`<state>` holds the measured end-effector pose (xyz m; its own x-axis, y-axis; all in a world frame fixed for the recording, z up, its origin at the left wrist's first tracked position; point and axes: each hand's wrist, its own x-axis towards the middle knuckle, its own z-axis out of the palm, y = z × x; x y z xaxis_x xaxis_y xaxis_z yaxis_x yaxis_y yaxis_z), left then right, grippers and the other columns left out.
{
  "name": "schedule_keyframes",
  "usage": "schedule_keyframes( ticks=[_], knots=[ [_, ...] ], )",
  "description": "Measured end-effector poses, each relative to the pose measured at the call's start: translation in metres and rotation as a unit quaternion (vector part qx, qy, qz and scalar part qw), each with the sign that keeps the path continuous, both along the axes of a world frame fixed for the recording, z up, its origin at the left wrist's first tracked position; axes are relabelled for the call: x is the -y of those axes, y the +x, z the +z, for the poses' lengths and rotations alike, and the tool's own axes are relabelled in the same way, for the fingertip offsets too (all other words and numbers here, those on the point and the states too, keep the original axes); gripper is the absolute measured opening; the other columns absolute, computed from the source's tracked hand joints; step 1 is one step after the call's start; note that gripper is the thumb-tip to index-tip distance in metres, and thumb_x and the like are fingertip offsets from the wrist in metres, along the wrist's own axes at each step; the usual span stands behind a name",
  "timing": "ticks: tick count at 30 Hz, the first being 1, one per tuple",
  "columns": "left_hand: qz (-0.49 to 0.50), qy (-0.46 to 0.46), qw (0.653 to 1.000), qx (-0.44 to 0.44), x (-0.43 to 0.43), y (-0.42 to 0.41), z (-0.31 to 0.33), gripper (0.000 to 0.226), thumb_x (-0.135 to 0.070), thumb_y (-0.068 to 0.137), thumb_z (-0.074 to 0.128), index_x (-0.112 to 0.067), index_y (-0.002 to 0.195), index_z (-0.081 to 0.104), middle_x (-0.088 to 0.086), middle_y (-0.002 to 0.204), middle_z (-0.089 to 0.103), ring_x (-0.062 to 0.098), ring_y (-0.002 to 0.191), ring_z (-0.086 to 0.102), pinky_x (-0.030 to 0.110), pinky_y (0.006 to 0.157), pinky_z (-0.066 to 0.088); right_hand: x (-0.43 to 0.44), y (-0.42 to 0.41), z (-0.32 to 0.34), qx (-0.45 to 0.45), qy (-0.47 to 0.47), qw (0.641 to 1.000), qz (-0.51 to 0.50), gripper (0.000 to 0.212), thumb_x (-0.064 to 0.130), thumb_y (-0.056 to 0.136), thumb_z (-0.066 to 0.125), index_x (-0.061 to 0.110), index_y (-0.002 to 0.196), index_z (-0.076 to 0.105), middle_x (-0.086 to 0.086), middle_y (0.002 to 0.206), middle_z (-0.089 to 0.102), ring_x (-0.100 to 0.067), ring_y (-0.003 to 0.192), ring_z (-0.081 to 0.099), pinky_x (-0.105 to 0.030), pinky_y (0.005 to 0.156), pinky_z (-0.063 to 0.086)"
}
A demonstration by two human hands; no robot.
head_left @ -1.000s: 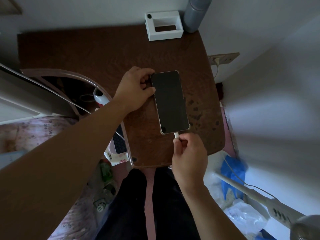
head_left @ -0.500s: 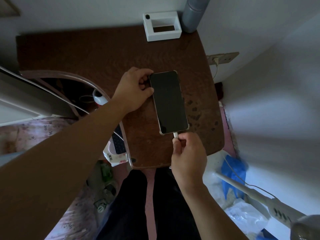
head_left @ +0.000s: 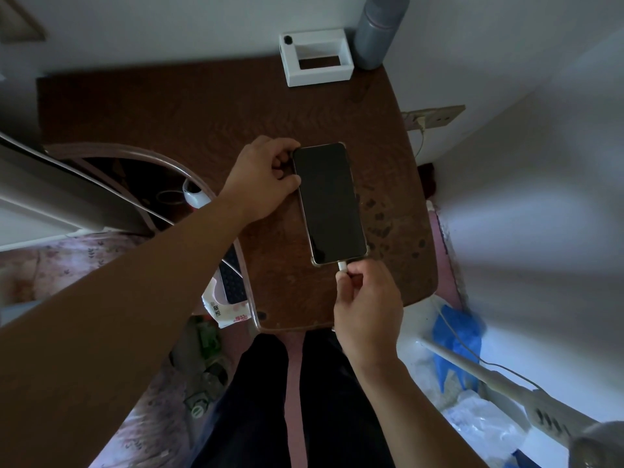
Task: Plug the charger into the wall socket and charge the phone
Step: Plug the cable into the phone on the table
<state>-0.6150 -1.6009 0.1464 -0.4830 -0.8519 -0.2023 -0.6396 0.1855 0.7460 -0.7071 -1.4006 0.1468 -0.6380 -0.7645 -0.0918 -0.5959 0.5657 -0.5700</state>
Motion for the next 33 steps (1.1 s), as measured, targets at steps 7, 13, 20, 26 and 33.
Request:
schedule_keyframes(
  ticks=[7, 13, 20, 26, 33],
  knots=[
    [0.003, -0.002, 1.0, -0.005, -0.0004, 0.0004, -0.0012, 0.05, -0.017, 0.084, 0.066, -0.021, 0.131, 0.052, -0.004, 0.114, 0.047, 0.005, 0.1, 0.046, -0.002, 0.066, 0.038, -0.0004, -0.0021, 0.0001, 0.004, -0.002, 1.0, 0.005, 0.008, 0.017, 0.082, 0.07, 0.015, 0.086, 0.063, 0.001, 0.082, 0.066, -0.01, 0.065, 0.062, -0.023, 0.053, 0.052],
    [0.008, -0.002, 1.0, -0.015, -0.0008, 0.0005, -0.0025, 0.05, -0.013, 0.083, 0.067, -0.017, 0.131, 0.053, 0.002, 0.116, 0.05, 0.007, 0.099, 0.047, -0.007, 0.069, 0.036, 0.0001, -0.0028, -0.0007, 0.008, -0.008, 1.0, 0.005, 0.009, 0.016, 0.08, 0.07, 0.014, 0.085, 0.063, 0.0, 0.081, 0.066, -0.012, 0.064, 0.062, -0.031, 0.054, 0.055],
    [0.001, -0.006, 1.0, -0.013, -0.0001, 0.0021, -0.0033, 0.05, -0.014, 0.083, 0.066, -0.017, 0.131, 0.052, 0.005, 0.119, 0.052, 0.007, 0.1, 0.046, -0.005, 0.069, 0.037, -0.0001, -0.004, -0.0004, 0.011, -0.014, 1.0, 0.009, 0.009, 0.016, 0.079, 0.07, 0.013, 0.084, 0.063, 0.0, 0.081, 0.067, -0.01, 0.065, 0.062, -0.03, 0.054, 0.055],
    [0.006, -0.003, 1.0, -0.021, 0.0007, 0.0014, -0.0044, 0.05, -0.012, 0.082, 0.067, -0.017, 0.13, 0.054, 0.004, 0.116, 0.052, 0.007, 0.099, 0.047, 0.0, 0.07, 0.039, 0.0011, -0.0048, -0.0005, 0.012, -0.015, 1.0, 0.009, 0.008, 0.015, 0.079, 0.07, 0.013, 0.081, 0.062, 0.0, 0.077, 0.065, -0.009, 0.06, 0.058, -0.021, 0.052, 0.049],
    [0.014, 0.001, 0.999, -0.03, 0.0011, 0.0008, -0.0063, 0.05, -0.011, 0.081, 0.068, -0.015, 0.129, 0.055, 0.0, 0.111, 0.049, 0.008, 0.098, 0.047, -0.004, 0.07, 0.038, 0.0013, -0.0055, -0.0011, 0.017, -0.011, 1.0, 0.007, 0.007, 0.015, 0.079, 0.069, 0.013, 0.081, 0.062, -0.001, 0.078, 0.066, -0.009, 0.062, 0.06, -0.025, 0.053, 0.052]
  ],
)
